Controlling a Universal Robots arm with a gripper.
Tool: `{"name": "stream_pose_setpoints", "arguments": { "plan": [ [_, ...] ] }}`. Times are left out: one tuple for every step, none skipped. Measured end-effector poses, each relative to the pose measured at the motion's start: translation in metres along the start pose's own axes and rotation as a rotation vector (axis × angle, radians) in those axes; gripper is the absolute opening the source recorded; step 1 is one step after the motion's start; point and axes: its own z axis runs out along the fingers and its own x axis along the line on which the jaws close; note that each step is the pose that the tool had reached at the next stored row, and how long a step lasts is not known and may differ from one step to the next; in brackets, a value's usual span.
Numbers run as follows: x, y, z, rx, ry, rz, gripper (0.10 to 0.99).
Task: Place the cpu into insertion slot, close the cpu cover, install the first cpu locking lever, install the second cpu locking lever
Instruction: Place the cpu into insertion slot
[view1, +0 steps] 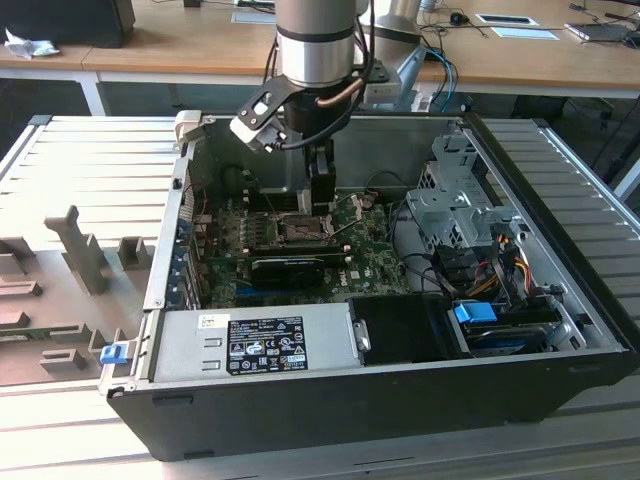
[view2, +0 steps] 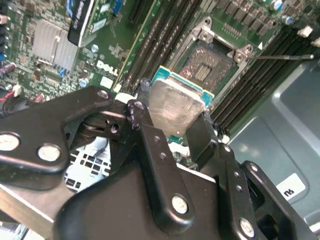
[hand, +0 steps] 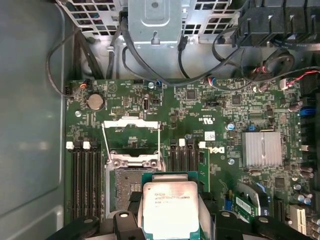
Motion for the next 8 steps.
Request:
{"name": "stream_pose_setpoints", "arguments": {
  "plan": [
    [0.0006,-0.0001,0.0017,0.000,0.0000,0.000,0.533],
    [0.0016,-0.0003,0.0043,0.000,0.0001,0.000,0.533],
    [0.0020,-0.0007,0.0057,0.000,0.0001,0.000,0.533],
    [0.0026,-0.0016,0.0071,0.000,0.0000,0.000,0.533],
    [0.0029,-0.0023,0.0075,0.000,-0.0002,0.000,0.533],
    [0.0033,-0.0036,0.0081,0.000,-0.0001,0.000,0.533],
    [0.0033,-0.0039,0.0081,0.000,-0.0002,0.000,0.533],
    [0.0033,-0.0043,0.0082,0.000,-0.0002,0.000,0.533]
  ]
}}
